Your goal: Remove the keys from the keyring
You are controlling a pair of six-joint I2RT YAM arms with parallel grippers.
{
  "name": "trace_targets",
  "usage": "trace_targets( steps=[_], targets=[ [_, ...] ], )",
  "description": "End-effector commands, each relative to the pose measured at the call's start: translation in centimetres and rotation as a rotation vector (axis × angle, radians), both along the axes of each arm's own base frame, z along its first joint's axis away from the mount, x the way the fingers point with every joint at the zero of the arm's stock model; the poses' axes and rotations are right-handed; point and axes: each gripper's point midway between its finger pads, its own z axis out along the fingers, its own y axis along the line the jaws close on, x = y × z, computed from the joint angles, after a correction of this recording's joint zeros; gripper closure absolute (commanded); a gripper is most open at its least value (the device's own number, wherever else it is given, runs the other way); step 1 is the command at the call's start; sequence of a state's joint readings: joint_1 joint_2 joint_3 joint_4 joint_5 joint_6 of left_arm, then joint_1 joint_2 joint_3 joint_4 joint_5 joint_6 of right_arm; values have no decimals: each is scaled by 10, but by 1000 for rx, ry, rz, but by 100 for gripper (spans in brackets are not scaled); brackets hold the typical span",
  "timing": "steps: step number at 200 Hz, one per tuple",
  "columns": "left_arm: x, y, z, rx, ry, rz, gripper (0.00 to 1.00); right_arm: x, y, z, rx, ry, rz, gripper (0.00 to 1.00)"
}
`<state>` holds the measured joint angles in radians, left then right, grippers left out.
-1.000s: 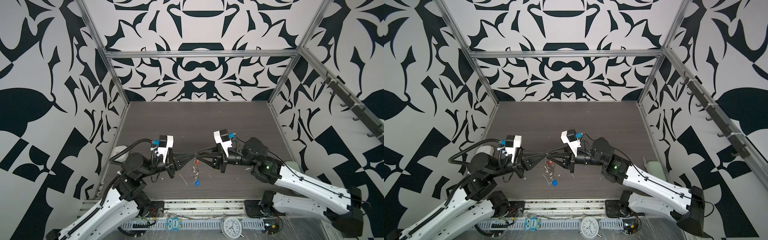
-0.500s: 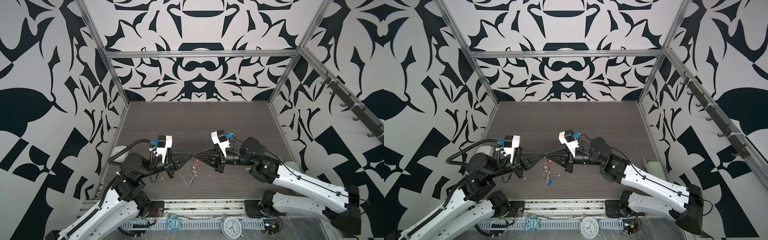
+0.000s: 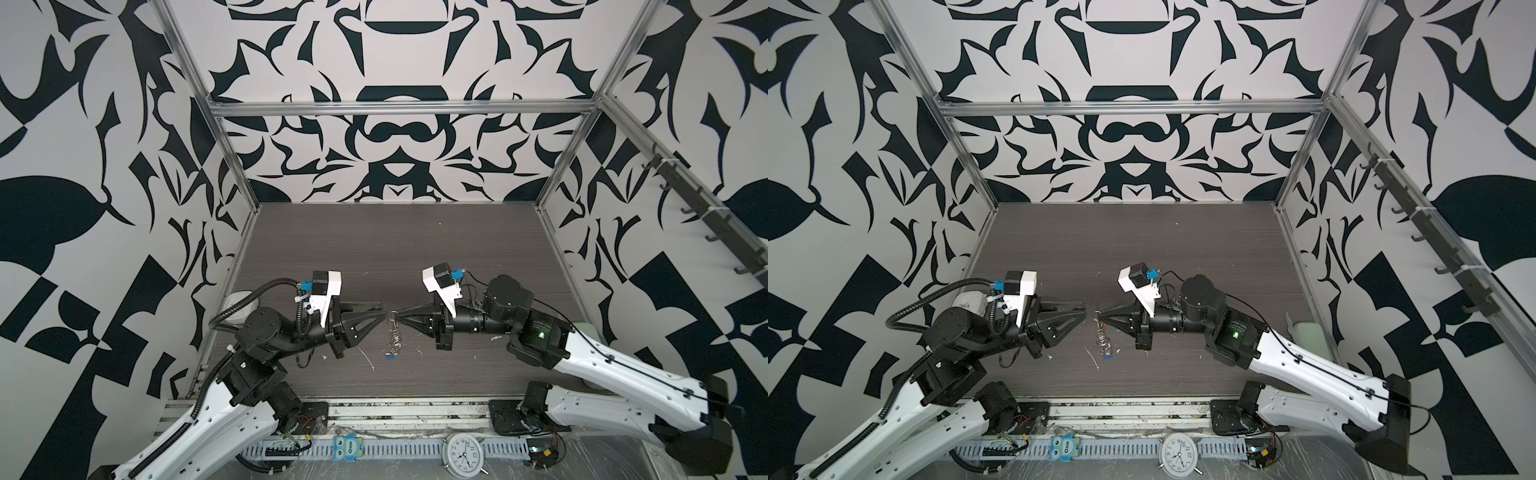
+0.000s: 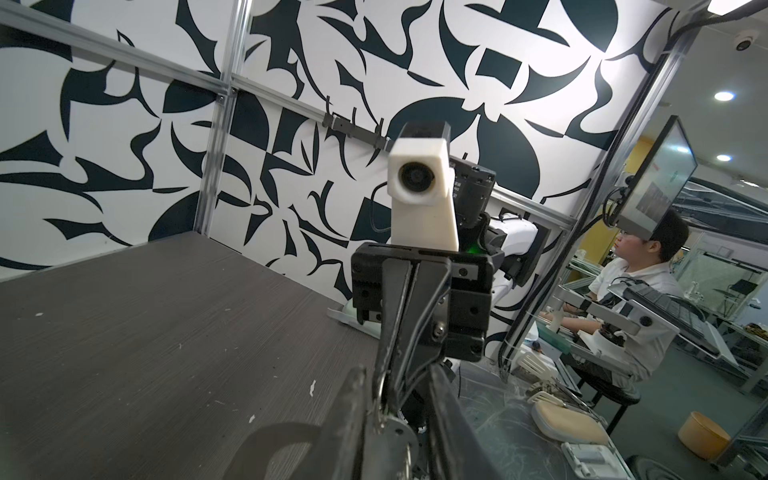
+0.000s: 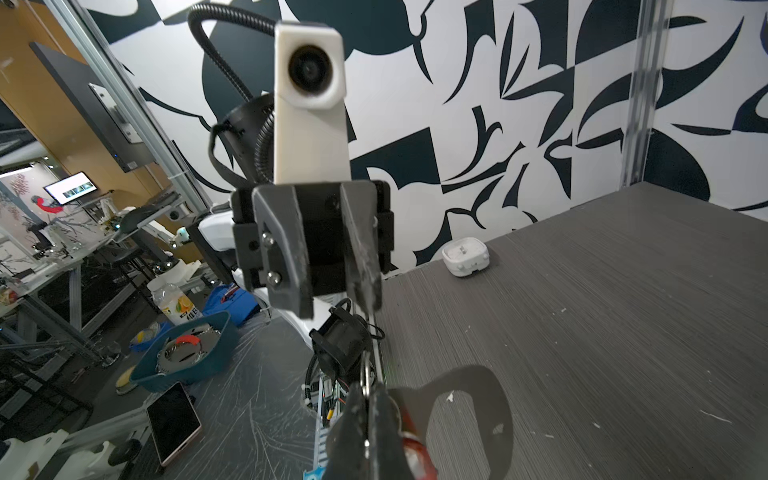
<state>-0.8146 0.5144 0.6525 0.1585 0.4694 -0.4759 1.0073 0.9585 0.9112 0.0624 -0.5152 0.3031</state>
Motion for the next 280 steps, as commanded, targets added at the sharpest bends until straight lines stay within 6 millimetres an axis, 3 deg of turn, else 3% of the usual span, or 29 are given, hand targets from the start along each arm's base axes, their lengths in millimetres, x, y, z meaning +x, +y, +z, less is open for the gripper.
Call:
trace_targets(
  steps=[1, 29, 92, 126, 169, 280],
  targets=[
    [-6, 7, 10, 20, 11, 4, 74, -6, -12, 26, -5, -62, -7, 100],
    [-3, -3, -3, 109, 63, -23, 66, -10, -11, 21, -63, -57, 26, 100],
    [-2, -23, -15, 210, 136, -116, 64, -14, -9, 21, -99, -71, 62, 100],
    [0, -27, -19, 224, 157, -131, 73, -11, -9, 19, -107, -76, 52, 100],
    [1, -25, -20, 219, 153, -113, 71, -4, -13, 23, -100, -106, -1, 100],
    [0, -25, -22, 246, 152, -117, 82, 6, -6, 25, -101, -102, -34, 100]
  ],
)
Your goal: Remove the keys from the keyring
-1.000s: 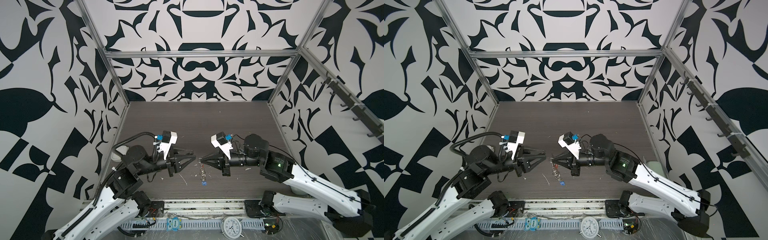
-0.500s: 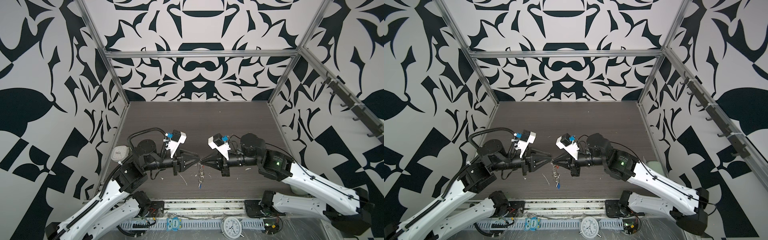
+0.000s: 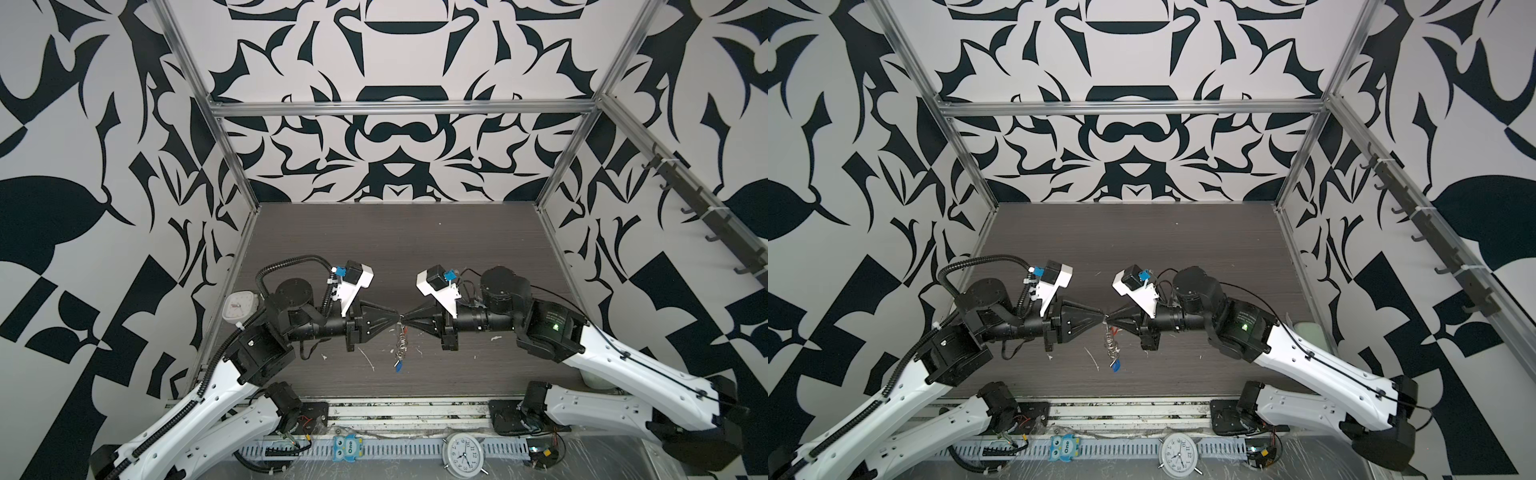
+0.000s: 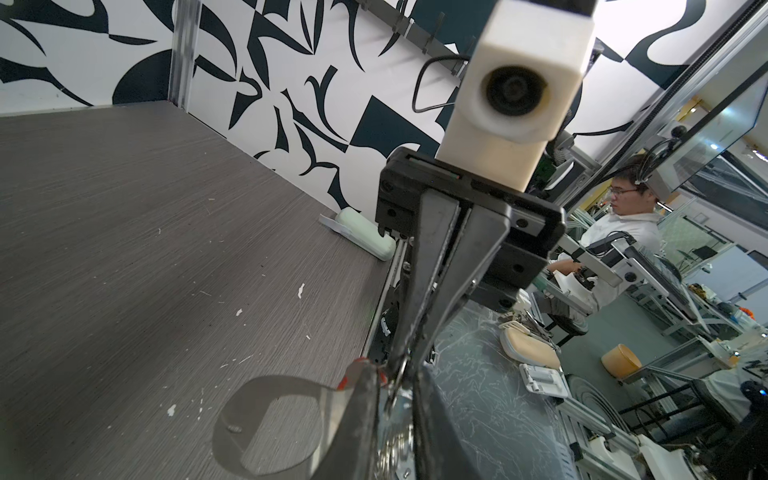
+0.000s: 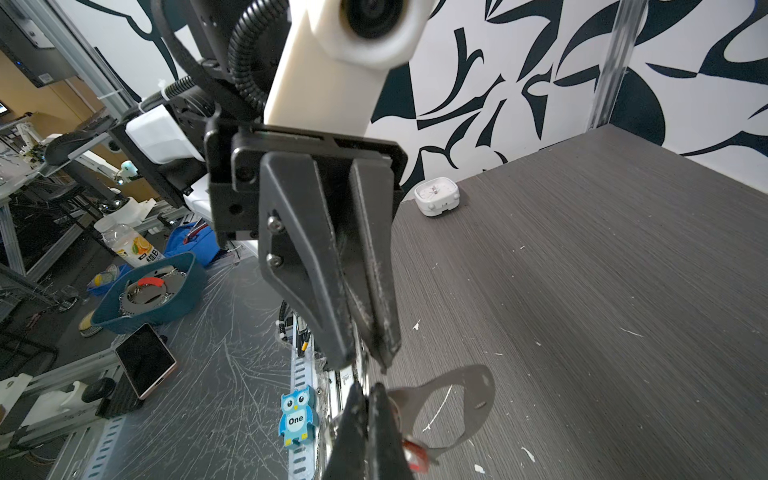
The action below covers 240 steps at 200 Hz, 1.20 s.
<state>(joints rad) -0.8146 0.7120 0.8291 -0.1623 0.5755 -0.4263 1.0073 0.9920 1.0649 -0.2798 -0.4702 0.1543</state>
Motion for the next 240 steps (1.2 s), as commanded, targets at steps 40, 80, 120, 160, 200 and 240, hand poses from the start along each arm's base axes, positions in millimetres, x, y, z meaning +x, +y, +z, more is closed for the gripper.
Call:
trace_targets(
  steps=[40, 80, 120, 160, 200, 240],
  targets=[
    [-6, 4, 14, -13, -33, -9, 80, 6, 6, 44, 109, -67, -13, 100],
    [-4, 6, 14, -12, -42, 9, 94, 7, 7, 46, 117, -63, -15, 100],
    [2, 9, 18, -40, -71, 52, 100, 6, 9, 51, 142, -62, -8, 100],
    [-4, 24, 44, -175, -189, 95, 100, 10, -5, 57, 228, -127, -76, 56],
    [-17, 31, 63, -267, -253, 69, 100, 6, -7, 56, 296, -143, -62, 44],
    [-21, 26, 65, -278, -250, 20, 100, -5, 2, 55, 315, -139, 31, 41]
  ],
)
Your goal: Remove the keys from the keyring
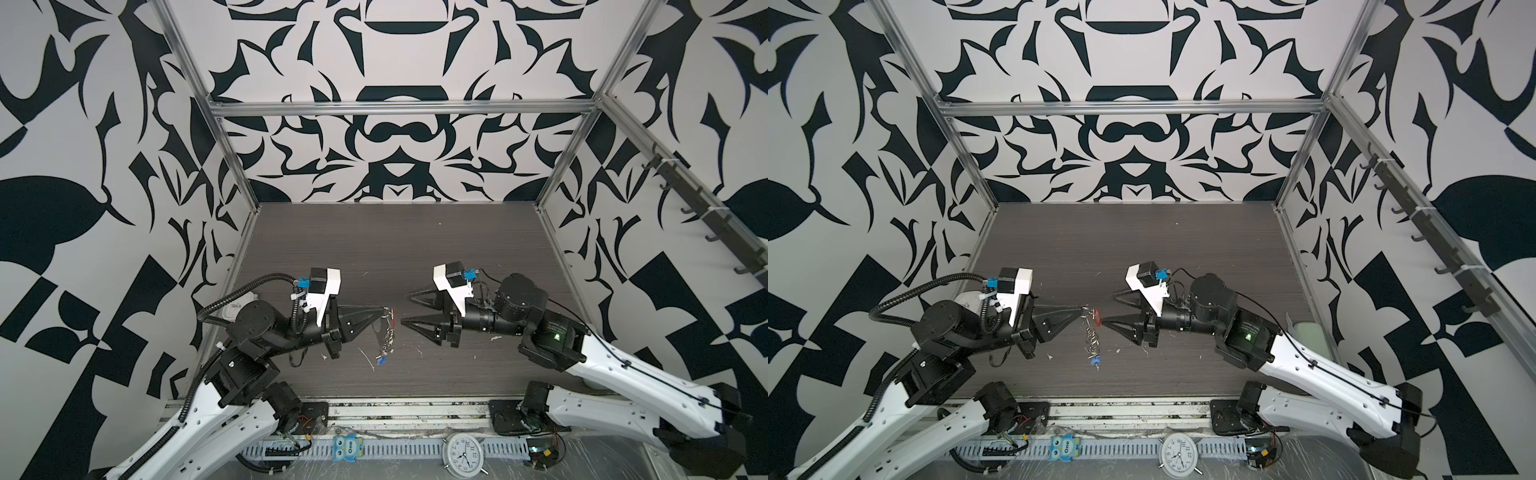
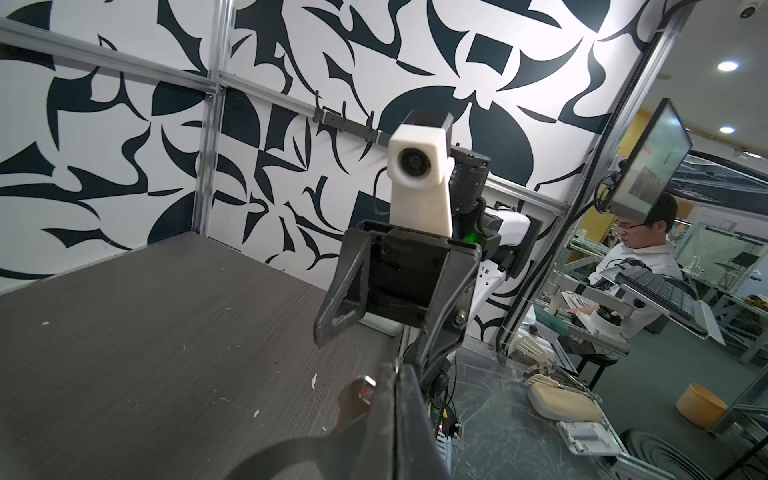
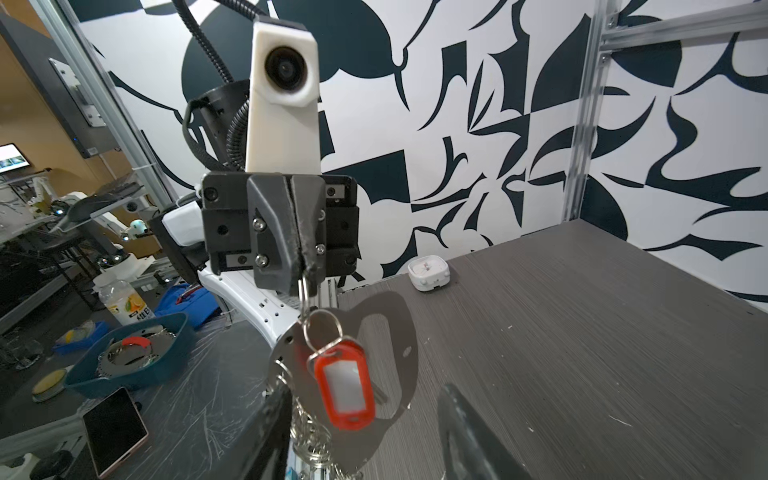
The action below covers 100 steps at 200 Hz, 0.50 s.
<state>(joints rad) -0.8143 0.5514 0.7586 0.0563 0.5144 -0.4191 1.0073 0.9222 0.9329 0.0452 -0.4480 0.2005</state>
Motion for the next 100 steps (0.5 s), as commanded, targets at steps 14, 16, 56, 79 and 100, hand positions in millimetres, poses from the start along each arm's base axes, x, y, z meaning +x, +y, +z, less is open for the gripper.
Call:
trace_targets(
  steps=[14, 16, 56, 79, 100],
  targets=[
    [-9, -3, 11, -41, -32, -60, 100, -9, 3, 22, 92, -57, 57, 40],
    [-8, -3, 11, -40, -30, -62, 100, -9, 2, 22, 94, -58, 56, 40],
    [-9, -6, 12, -44, -23, -81, 100, -10, 6, 21, 89, -53, 78, 42],
    [-7, -5, 12, -52, -24, -65, 100, -12, 9, 19, 79, -48, 99, 58],
    [-6, -2, 14, -66, -27, -43, 100, -13, 8, 17, 79, -39, 103, 73]
  ],
)
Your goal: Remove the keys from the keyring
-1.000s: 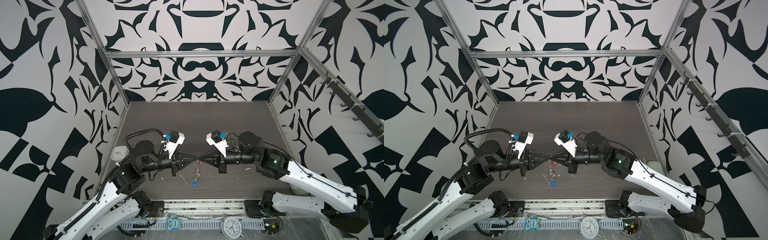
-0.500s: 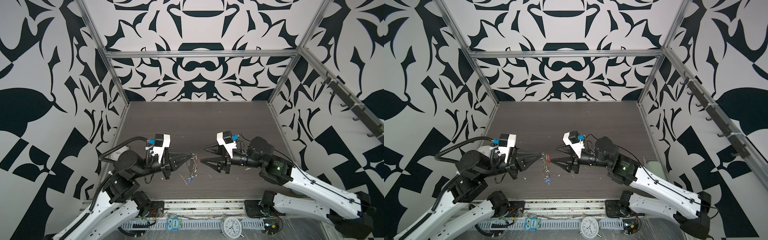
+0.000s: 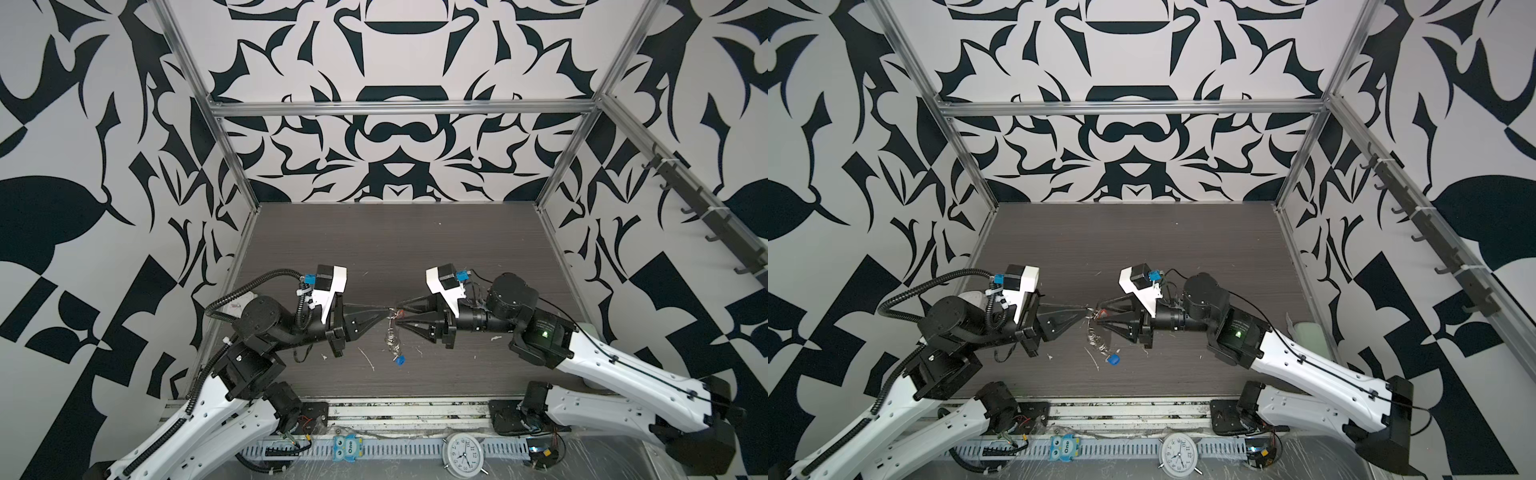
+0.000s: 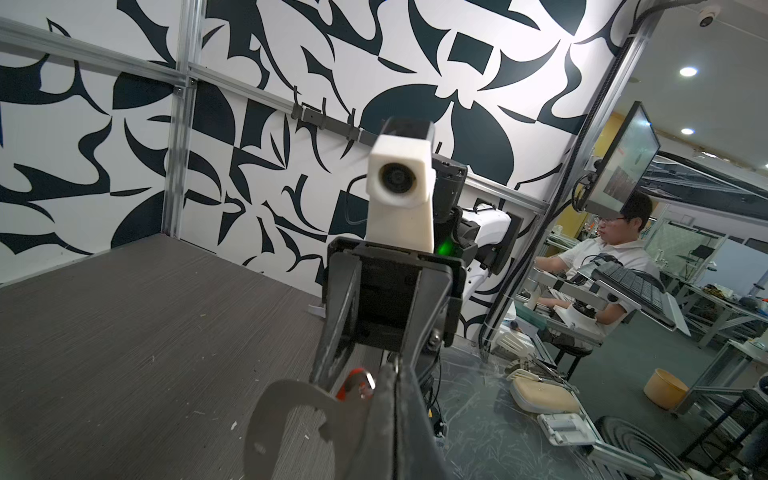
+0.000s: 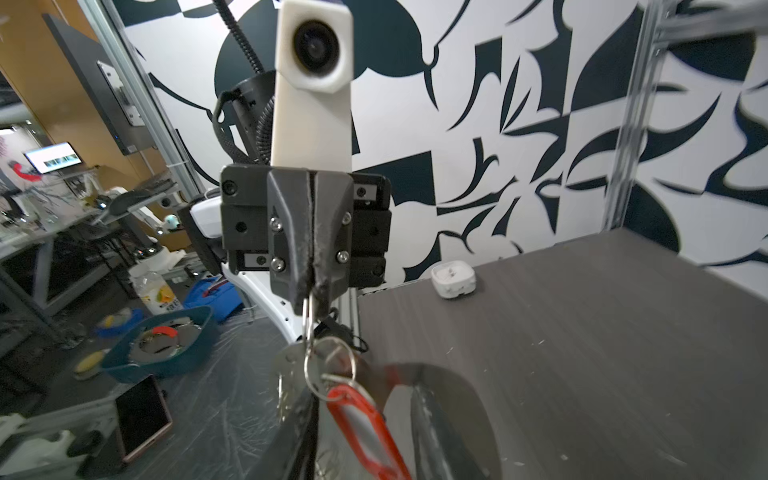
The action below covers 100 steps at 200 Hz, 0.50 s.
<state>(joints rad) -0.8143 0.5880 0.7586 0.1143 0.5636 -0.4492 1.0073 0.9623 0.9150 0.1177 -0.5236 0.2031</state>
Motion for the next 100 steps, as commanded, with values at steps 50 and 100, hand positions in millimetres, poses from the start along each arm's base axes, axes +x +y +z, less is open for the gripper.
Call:
trace_targets(
  steps=[50, 100],
  targets=[
    [2, 8, 12, -80, -32, 47, 100, -6, -3, 19, 62, -32, 22, 100],
    [2, 12, 19, -115, -44, 56, 100, -11, 1, 14, 22, -9, 66, 100]
  ],
)
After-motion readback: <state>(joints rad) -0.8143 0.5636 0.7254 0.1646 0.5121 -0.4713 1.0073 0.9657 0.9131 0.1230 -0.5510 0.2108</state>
